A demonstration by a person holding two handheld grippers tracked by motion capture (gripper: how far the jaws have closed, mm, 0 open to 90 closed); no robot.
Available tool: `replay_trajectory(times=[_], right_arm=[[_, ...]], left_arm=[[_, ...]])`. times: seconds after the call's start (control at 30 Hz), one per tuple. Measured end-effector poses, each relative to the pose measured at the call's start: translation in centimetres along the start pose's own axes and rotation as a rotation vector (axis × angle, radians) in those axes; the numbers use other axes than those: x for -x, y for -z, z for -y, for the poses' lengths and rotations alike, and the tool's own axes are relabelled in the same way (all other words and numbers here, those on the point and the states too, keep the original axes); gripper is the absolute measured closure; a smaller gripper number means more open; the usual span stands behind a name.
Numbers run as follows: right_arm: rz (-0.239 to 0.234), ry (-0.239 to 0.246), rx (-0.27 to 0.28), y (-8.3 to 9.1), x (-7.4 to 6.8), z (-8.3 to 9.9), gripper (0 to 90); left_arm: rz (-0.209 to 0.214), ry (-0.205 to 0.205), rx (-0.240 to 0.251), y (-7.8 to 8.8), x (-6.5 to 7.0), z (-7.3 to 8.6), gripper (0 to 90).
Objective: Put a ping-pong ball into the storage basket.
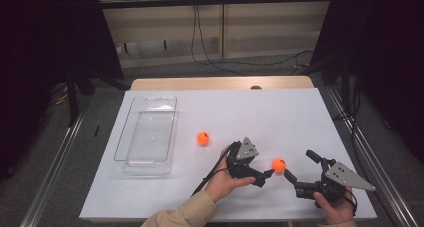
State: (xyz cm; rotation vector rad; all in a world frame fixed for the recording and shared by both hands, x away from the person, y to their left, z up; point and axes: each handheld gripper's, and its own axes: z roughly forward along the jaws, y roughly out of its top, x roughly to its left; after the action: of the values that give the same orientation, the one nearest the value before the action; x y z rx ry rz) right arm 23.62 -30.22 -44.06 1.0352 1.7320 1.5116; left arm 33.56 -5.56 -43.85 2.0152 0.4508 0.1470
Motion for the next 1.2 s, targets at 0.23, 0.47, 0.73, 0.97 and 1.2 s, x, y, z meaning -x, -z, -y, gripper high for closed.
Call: replay_trajectory(times=[0.23,0.47,0.73,0.97,1.2], right_arm=[[0.0,0.0,0.001,0.0,0.0,0.0,2.1],[0.0,0.0,-0.001,0.0,0.0,0.0,2.1],[0.001,-0.001,-0.001,0.0,0.0,0.0,2.2],[0.0,-0.004,0.0,0.0,0.0,0.0,2.2],[0.001,-0.006,0.001,0.0,0.0,0.0,2.1]], left_arm=[[0.006,0.007,-0.009,-0.2,0.0,0.0,3.1],[0.009,-0.001,-0.018,-0.5,0.1,0.0,3.0],[0.006,-0.005,-0.022,-0.8,0.2,-0.2,3.0],[0.01,-0.008,-0.032,-1.1,0.3,-0.1,2.9],[0.014,-0.007,-0.04,-1.3,0.3,-0.1,2.9]])
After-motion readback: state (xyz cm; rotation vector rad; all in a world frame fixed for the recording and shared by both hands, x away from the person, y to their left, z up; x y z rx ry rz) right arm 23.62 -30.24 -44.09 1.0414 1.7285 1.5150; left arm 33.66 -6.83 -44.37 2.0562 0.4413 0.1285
